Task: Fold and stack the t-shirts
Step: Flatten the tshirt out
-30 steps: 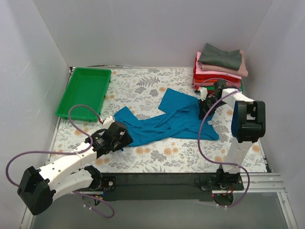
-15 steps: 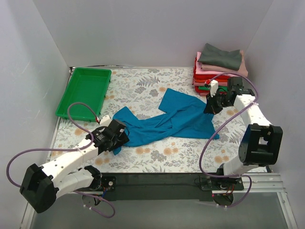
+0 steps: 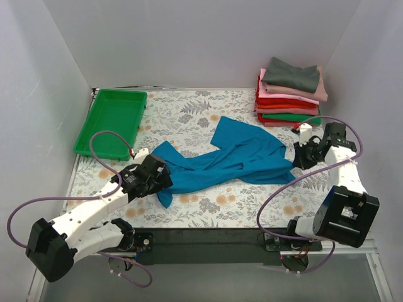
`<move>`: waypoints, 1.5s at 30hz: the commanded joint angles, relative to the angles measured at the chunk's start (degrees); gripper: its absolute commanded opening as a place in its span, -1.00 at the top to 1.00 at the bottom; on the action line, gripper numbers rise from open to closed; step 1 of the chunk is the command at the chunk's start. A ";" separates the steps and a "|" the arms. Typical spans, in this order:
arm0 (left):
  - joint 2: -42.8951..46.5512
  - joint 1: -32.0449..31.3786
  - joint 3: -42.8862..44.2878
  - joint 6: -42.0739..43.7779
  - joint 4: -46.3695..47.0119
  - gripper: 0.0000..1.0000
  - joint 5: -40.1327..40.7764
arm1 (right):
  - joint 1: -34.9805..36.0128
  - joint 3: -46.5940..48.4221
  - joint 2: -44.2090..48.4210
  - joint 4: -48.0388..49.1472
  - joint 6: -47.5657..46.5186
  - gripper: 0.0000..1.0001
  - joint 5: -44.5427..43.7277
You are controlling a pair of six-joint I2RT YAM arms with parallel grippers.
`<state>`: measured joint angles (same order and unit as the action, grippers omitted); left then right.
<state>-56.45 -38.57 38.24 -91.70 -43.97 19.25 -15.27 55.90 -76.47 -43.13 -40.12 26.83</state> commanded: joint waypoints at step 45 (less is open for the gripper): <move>-27.23 27.14 76.96 14.19 5.20 1.00 -32.42 | 0.60 82.19 -18.31 -8.04 8.38 0.97 20.80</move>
<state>-83.64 -11.27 107.15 -78.19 -36.45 -4.78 -13.04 134.56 -97.32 -52.56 -39.31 44.53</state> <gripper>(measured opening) 0.037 0.019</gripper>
